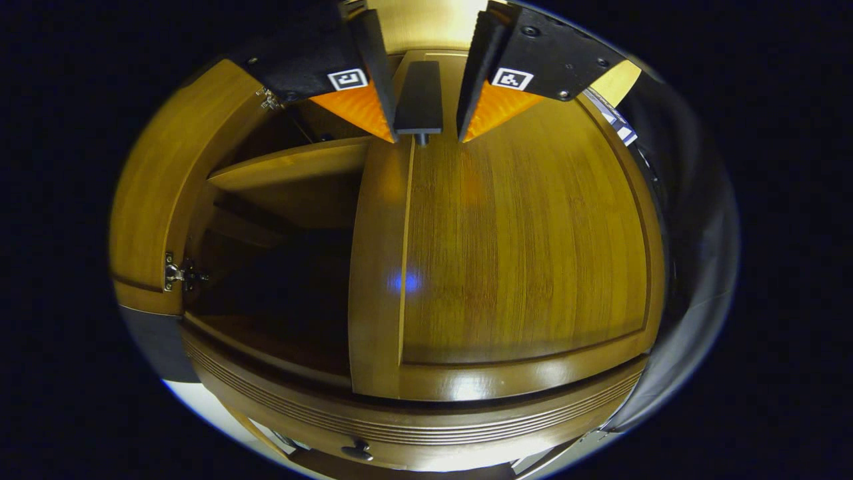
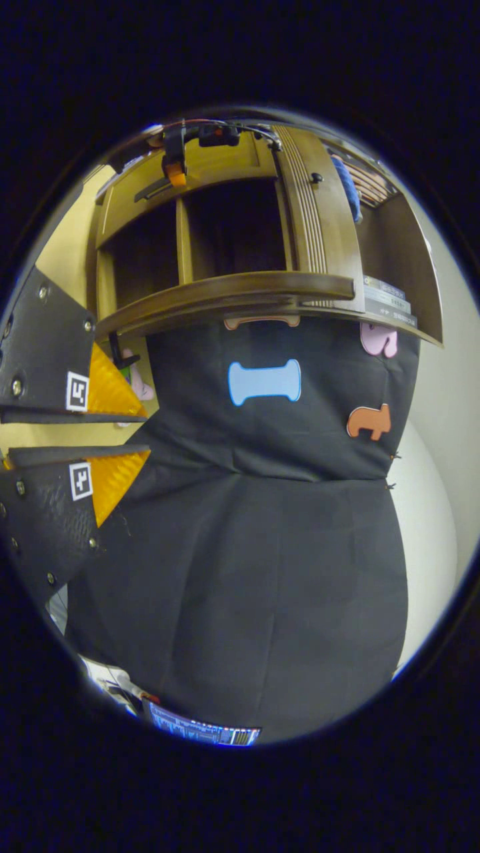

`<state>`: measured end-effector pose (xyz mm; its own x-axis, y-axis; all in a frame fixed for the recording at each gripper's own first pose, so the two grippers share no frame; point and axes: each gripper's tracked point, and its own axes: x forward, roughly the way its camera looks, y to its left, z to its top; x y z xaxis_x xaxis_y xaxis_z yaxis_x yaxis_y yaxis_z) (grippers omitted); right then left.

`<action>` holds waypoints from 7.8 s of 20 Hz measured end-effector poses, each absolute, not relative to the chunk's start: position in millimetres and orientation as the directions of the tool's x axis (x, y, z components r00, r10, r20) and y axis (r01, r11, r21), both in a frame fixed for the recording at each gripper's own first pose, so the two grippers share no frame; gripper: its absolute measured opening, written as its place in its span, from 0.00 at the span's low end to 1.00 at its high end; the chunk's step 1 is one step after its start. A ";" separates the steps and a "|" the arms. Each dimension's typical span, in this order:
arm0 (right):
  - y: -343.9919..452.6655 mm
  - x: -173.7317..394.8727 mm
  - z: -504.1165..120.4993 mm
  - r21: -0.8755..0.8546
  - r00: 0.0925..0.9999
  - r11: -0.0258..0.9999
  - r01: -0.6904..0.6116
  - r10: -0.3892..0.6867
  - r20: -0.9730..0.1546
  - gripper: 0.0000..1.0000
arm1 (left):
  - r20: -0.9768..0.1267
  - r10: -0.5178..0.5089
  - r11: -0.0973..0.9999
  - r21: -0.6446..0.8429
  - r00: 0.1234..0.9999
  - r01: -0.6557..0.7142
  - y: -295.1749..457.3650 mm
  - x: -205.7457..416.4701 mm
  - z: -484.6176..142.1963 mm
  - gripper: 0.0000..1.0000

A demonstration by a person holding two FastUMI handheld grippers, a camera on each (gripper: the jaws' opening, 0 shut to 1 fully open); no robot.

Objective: Open the right door of the double-door shoe cabinet with the right hand, and open the left door with the left hand.

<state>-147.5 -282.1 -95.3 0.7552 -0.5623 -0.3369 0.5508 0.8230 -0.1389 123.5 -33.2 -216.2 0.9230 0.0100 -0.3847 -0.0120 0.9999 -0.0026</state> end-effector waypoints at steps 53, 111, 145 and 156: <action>-229.2 -143.5 -101.5 -0.079 0.817 0.886 0.456 -0.453 -0.356 0.13 | -0.361 -0.154 0.987 -0.094 0.920 0.129 -30.9 57.4 -204.7 0.31; 43.3 -41.8 -174.1 0.183 0.826 0.952 -0.245 0.303 -0.475 0.13 | -0.357 0.168 0.977 -0.064 0.919 -0.204 114.6 -102.7 -167.3 0.30; -17.2 -21.1 -102.9 0.078 0.943 0.990 -0.115 0.133 -0.304 0.14 | -0.067 0.149 0.989 0.025 0.987 -0.147 53.0 -36.3 -42.4 0.16; -42.3 -28.3 -58.9 -0.001 0.980 1.000 -0.023 0.023 -0.197 0.13 | -0.046 -0.071 0.997 -0.004 0.996 0.071 -33.8 -9.3 -35.8 0.24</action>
